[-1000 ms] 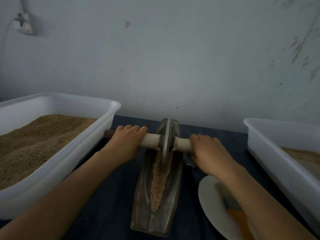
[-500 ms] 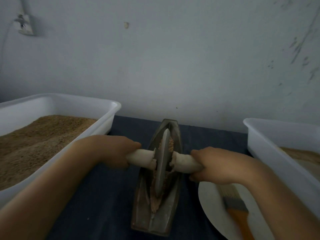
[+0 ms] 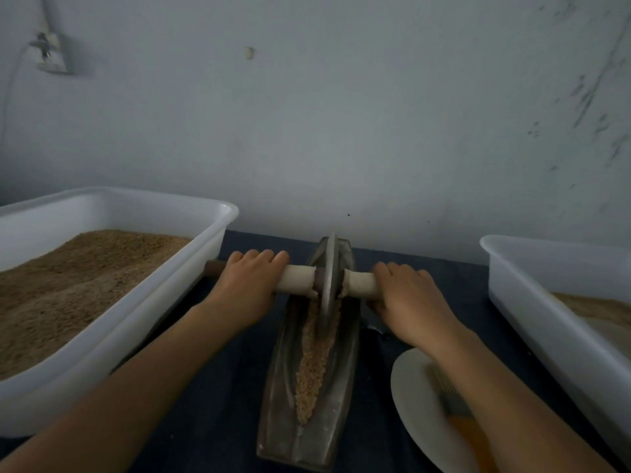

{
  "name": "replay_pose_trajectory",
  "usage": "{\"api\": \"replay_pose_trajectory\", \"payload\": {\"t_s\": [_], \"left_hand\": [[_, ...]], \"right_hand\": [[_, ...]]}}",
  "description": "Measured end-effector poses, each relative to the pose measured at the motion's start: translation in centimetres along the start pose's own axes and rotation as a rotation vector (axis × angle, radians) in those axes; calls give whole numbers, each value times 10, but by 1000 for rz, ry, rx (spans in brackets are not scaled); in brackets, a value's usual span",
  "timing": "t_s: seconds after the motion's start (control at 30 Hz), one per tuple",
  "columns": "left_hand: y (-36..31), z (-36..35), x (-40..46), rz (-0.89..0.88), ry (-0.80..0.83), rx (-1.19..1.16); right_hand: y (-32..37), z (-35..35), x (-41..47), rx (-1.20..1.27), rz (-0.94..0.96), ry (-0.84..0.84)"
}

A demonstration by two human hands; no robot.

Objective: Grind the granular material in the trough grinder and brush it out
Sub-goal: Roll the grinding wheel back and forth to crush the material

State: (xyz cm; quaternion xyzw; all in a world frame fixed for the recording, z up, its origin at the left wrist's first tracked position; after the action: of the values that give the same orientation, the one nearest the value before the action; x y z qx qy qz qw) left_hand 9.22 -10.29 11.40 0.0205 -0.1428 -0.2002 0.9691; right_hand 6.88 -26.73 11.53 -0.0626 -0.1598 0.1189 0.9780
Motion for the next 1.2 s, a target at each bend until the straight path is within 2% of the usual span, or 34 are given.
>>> {"api": "replay_pose_trajectory", "payload": {"t_s": [0.13, 0.3, 0.43, 0.53, 0.63, 0.7, 0.83, 0.9, 0.97, 1.07, 1.2], "left_hand": [[-2, -5, -5, -51, 209, -6], [-7, -9, -30, -102, 568, -120], [-11, -9, -43, -162, 699, -178], [-9, -11, -40, -139, 687, -178], [-5, -15, -28, -96, 613, -177], [-1, -17, -16, -74, 503, -147], [4, -9, 4, -38, 149, -10], [3, -3, 5, -9, 0, 24], [1, 0, 4, -3, -62, 34], [1, -3, 3, -24, 26, 14], [-2, -9, -6, -68, 282, -20]], "right_hand": [[5, -3, -8, 43, 50, 186], [21, -2, -31, 197, 107, 549], [29, 5, -47, 231, 154, 691], [29, 4, -44, 232, 144, 687], [21, -2, -30, 206, 82, 598], [13, -4, -17, 147, 48, 449], [2, -1, -1, 43, 21, 98], [0, 0, 2, -16, 5, 2], [-1, -1, 2, -22, -1, -27], [0, -1, -1, -4, 22, 24], [9, -2, -11, 84, 73, 255]]}}
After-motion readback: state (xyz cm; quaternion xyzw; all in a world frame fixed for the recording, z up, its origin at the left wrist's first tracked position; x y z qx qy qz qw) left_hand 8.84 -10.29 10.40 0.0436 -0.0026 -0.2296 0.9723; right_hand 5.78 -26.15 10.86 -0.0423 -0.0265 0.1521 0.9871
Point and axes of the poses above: each hand's wrist, its own x-axis towards the middle knuckle, its own z-axis out of the back of the hand, y = z × x, the point moved 10 cm from there along x, towards the middle knuckle, and after that the axes turned 5 degrees about y, right-handed, at the moved point
